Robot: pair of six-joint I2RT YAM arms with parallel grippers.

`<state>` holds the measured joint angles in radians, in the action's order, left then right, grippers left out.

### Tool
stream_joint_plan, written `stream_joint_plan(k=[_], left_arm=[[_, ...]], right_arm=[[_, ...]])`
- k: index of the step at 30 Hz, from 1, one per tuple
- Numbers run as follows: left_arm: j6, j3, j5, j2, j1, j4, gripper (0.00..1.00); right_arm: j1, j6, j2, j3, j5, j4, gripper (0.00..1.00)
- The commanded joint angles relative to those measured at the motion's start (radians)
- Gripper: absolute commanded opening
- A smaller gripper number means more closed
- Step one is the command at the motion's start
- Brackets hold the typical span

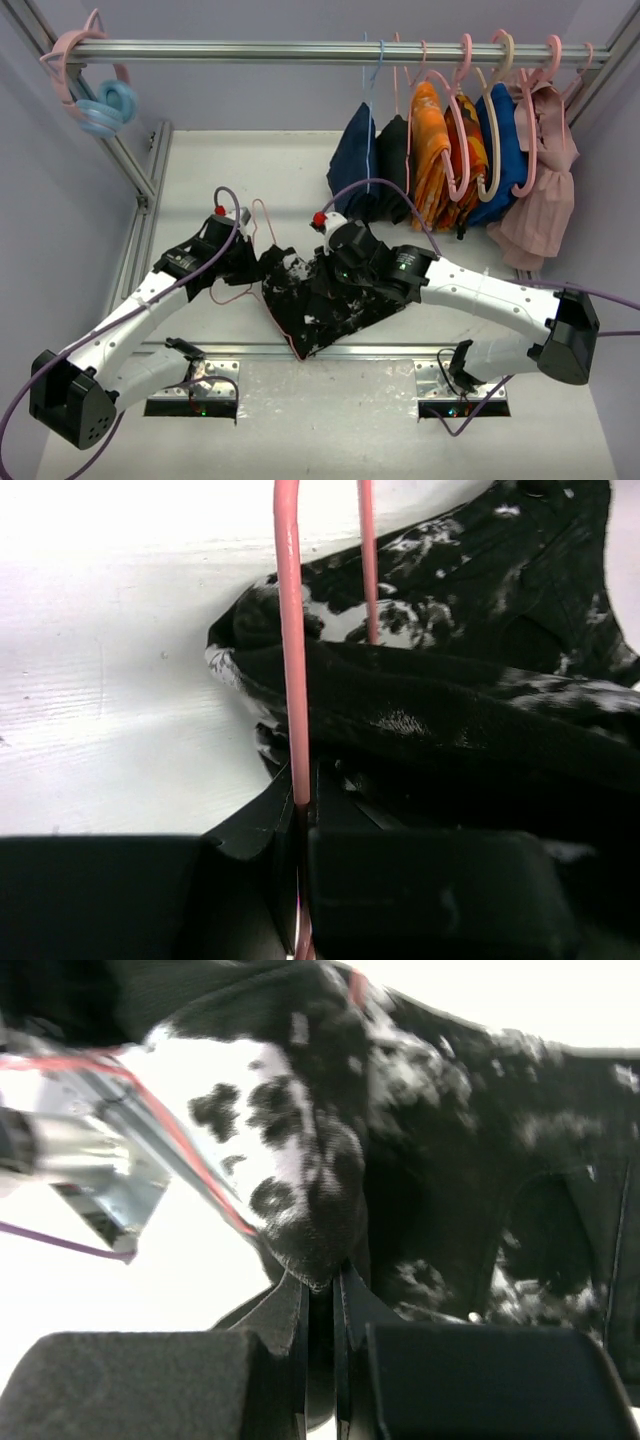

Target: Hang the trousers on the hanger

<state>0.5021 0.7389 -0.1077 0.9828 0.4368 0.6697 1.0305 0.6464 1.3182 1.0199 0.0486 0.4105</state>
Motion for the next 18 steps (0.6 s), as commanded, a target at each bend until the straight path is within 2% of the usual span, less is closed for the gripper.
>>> stream_joint_plan(k=[1, 7, 11, 15, 18], left_arm=[[-0.059, 0.053, 0.001, 0.074, 0.014, 0.131, 0.0], [-0.065, 0.041, 0.009, 0.125, 0.014, 0.106, 0.0], [-0.085, 0.053, -0.02, 0.177, 0.016, 0.089, 0.0], [-0.099, 0.082, -0.002, 0.244, 0.026, 0.077, 0.0], [-0.103, 0.115, 0.099, 0.303, 0.054, 0.079, 0.0]], right_arm=[[0.0, -0.061, 0.027, 0.22, -0.029, -0.032, 0.0], [-0.001, -0.133, 0.123, 0.523, -0.018, 0.132, 0.0], [-0.001, -0.162, 0.113, 0.591, 0.033, 0.201, 0.0], [-0.016, -0.171, 0.034, 0.472, 0.14, 0.213, 0.0], [-0.052, -0.162, -0.075, 0.295, 0.241, 0.215, 0.0]])
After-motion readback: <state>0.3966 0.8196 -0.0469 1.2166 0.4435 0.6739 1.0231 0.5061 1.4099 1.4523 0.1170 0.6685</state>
